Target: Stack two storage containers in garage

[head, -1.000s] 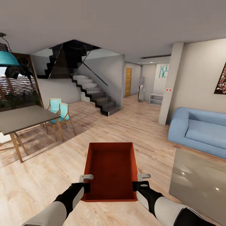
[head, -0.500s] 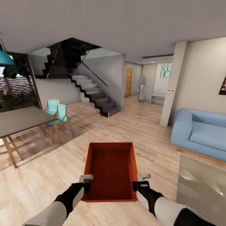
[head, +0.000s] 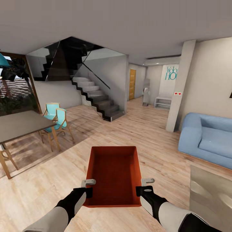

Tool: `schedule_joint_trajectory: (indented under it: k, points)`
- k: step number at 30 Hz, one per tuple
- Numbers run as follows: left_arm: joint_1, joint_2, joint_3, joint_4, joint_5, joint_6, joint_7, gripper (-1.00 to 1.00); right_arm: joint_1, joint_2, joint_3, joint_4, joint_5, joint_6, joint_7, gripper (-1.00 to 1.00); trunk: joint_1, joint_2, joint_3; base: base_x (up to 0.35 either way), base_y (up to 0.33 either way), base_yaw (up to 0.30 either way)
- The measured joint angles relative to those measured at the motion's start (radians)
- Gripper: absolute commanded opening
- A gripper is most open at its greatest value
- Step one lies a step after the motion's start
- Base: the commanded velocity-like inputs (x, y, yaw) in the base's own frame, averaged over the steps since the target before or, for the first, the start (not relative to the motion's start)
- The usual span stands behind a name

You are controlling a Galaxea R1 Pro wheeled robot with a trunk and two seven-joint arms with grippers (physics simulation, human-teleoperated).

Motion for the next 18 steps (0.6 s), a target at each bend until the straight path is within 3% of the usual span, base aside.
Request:
schedule_joint_trajectory:
  k: [15, 17, 18]
  points:
    - [0.000, -0.001, 0.001, 0.000, -0.003, -0.002, 0.000, -1.00, 0.000, 0.000, 0.000, 0.000, 0.000, -0.002, 0.000, -1.00, 0.000, 0.000, 0.000, 0.322, 0.000, 0.000]
    - [0.001, 0.000, -0.004, 0.016, 0.019, -0.042, 0.001, -1.00, -0.001, -0.001, -0.020, -0.004, 0.043, -0.011, -0.002, -1.00, 0.000, 0.000, 0.000, 0.322, 0.000, 0.000]
    - [0.001, 0.000, -0.006, 0.028, 0.028, -0.055, 0.000, -1.00, -0.001, -0.001, -0.014, -0.003, 0.044, -0.011, -0.002, -1.00, 0.000, 0.000, 0.000, 0.323, 0.000, 0.000]
